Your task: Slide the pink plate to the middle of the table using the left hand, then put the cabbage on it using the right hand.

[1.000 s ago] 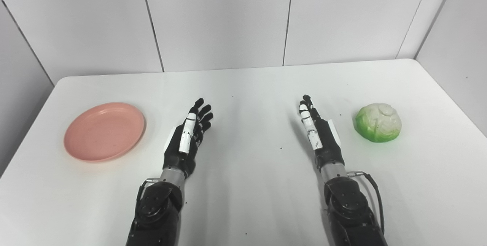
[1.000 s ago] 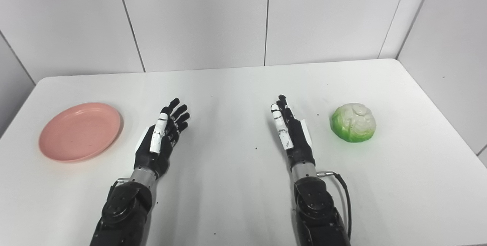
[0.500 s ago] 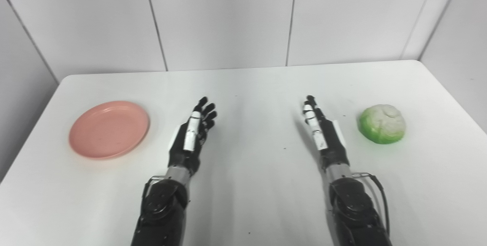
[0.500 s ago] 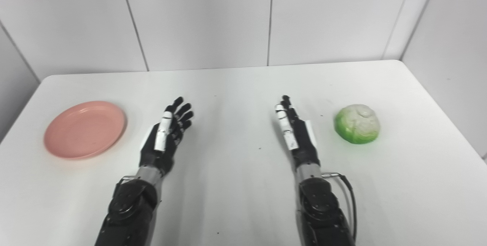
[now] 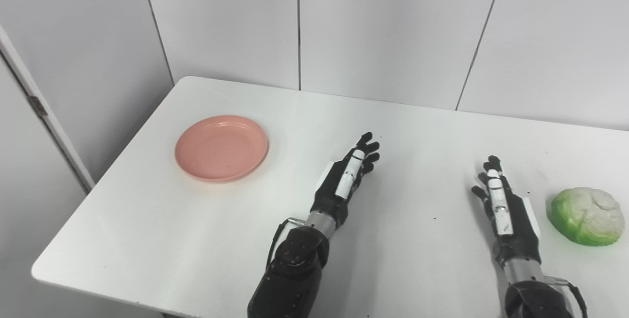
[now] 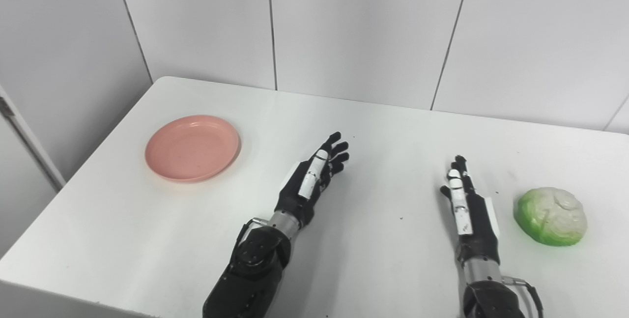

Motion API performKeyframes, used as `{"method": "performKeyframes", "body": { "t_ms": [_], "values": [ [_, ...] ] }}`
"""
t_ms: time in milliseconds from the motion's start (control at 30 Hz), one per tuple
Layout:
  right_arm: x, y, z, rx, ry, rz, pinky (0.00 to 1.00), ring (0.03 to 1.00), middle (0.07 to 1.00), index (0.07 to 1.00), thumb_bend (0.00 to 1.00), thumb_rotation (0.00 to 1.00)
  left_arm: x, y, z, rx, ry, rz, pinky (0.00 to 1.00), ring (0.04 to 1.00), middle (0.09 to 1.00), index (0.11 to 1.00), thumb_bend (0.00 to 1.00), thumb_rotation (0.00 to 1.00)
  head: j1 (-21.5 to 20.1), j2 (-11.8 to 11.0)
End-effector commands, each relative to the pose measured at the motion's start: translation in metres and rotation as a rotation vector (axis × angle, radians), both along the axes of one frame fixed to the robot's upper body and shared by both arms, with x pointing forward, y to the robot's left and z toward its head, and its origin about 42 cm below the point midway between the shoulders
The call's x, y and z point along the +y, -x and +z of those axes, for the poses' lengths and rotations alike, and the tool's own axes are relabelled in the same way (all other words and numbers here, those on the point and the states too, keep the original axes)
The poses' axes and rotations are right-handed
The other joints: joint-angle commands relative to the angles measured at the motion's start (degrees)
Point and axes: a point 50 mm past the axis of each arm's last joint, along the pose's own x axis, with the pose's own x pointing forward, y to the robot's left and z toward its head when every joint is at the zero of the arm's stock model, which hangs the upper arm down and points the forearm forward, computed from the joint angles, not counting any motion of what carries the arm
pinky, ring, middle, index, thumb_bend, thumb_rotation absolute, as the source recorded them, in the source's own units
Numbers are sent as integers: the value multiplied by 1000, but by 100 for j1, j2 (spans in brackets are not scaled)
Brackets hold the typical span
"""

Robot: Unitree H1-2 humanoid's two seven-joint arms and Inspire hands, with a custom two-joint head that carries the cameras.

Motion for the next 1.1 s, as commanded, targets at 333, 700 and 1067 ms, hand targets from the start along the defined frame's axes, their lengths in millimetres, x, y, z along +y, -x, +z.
{"method": "performKeyframes", "body": {
  "t_ms": [333,700,1067],
  "values": [
    [-1,-3,16,-78,-8,6,1000,979,990,986,145,1000,-5,-4,2,-9,-20,-15,946,927,935,934,450,1000,-22,23],
    [-1,-5,16,-88,-23,9,1000,980,989,984,128,1000,0,-4,16,-46,10,-18,962,934,944,942,450,1000,-31,54],
    [-3,-6,15,-83,-17,5,990,970,985,976,150,1000,12,5,61,-192,24,16,959,940,949,948,498,1000,15,93]
  ]
}}
